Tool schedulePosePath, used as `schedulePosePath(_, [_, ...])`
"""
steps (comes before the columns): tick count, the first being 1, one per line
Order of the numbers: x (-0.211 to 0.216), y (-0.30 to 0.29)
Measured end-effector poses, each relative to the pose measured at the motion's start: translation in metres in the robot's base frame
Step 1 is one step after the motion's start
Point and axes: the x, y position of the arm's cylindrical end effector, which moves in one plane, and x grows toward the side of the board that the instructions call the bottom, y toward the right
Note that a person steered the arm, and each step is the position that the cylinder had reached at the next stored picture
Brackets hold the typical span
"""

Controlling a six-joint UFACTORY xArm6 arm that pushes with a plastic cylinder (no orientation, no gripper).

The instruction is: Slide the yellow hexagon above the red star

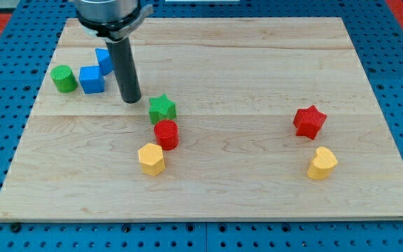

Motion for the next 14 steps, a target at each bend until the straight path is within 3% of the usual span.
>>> schedulePosePath(5, [-0.006, -0.015])
schedulePosePath(6, [0.022, -0.055])
schedulePosePath(7, [0.082, -0.061])
schedulePosePath(8, [0.095, 0.000])
schedulePosePath(9, [0.095, 0.000])
schedulePosePath(10, [0.124, 0.016])
schedulePosePath(13, [0.151, 0.193])
schedulePosePath(14, [0.164, 0.203])
